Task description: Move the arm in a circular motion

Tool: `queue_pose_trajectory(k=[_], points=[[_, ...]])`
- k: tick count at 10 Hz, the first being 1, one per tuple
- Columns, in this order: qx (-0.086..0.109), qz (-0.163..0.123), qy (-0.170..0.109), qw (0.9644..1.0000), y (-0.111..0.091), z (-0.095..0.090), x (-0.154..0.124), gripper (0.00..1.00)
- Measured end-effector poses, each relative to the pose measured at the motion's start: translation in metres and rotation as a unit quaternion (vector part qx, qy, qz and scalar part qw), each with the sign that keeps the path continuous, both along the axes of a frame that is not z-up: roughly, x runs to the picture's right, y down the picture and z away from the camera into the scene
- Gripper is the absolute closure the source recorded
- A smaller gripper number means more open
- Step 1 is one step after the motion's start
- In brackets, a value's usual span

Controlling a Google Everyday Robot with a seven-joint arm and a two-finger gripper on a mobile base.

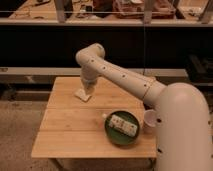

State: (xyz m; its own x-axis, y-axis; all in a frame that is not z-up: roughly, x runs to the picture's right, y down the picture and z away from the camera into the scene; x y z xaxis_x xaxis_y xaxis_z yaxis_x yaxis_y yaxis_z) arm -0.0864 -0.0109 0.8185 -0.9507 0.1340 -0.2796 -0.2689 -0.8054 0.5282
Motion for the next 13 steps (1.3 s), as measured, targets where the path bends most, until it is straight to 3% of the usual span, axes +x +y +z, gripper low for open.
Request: queue_pose_trajectory(k=[2,4,6,8,10,12,13], points=[[0.002,0.020,0.040,0.9990,-0.024,0.031,0.024,1.00],[-0.003,0.043,0.074,0.9963,-0.035,0.054,0.052,1.00],[-0.016,0.086,0.119,0.9891,-0.042,0.075,0.099,1.00],[-0.027,0.123,0.136,0.9827,-0.047,0.080,0.129,1.00],[-0.036,0.168,0.147,0.9741,-0.053,0.078,0.170,1.00],[-0.040,0.190,0.153,0.9689,-0.052,0.068,0.202,1.00],[-0.041,0.193,0.154,0.9683,-0.050,0.063,0.213,1.00]])
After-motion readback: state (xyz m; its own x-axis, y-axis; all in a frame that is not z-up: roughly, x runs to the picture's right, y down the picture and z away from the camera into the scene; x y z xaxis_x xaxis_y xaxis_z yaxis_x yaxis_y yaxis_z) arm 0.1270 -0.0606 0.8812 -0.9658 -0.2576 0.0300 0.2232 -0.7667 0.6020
